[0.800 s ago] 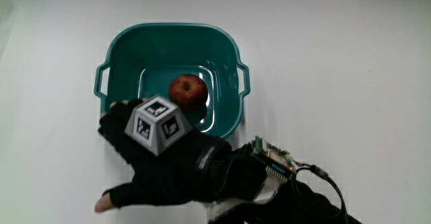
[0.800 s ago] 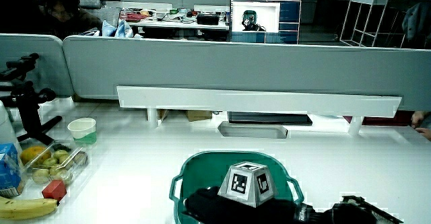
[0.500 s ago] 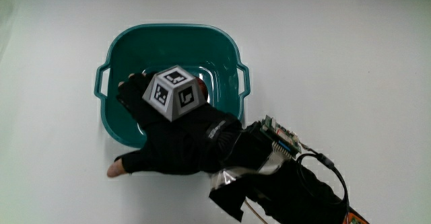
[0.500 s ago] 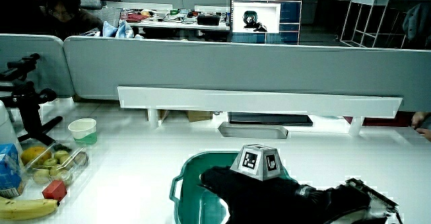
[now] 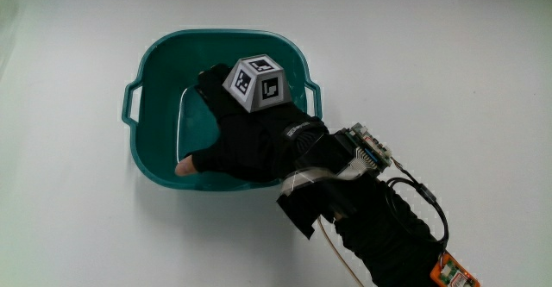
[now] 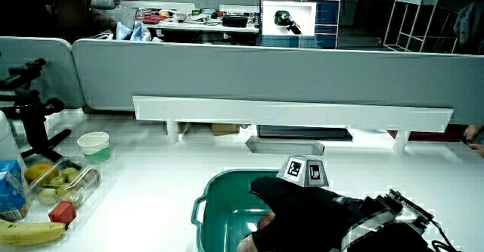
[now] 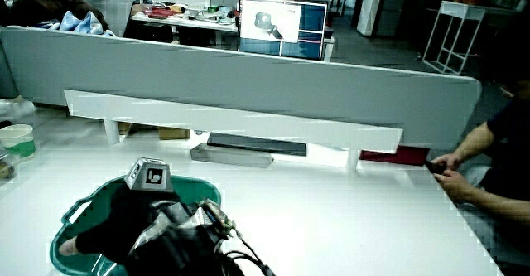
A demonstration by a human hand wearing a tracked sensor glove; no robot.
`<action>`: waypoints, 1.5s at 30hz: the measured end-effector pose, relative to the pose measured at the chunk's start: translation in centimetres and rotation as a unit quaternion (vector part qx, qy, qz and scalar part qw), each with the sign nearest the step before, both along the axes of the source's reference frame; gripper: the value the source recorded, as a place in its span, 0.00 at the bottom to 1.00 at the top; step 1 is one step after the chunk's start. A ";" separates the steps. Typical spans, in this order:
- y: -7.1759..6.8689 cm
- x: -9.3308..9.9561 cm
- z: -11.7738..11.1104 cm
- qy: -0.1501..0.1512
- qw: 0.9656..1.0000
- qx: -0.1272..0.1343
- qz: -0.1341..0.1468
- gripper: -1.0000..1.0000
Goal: Pick apple from plate
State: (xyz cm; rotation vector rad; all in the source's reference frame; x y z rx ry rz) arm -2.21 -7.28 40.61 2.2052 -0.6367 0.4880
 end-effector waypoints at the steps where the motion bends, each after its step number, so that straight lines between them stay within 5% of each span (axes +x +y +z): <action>1: -0.2 0.2 0.4 0.005 1.000 0.002 0.004 0.50; 9: -1.3 1.9 2.1 0.018 0.999 -0.008 0.030 0.50; 28: -1.7 2.6 5.8 0.104 0.994 -0.017 0.028 0.50; 40: -1.7 2.9 5.7 0.084 0.996 0.003 0.035 0.50; 45: -1.8 3.1 5.6 0.067 0.997 0.013 0.046 0.58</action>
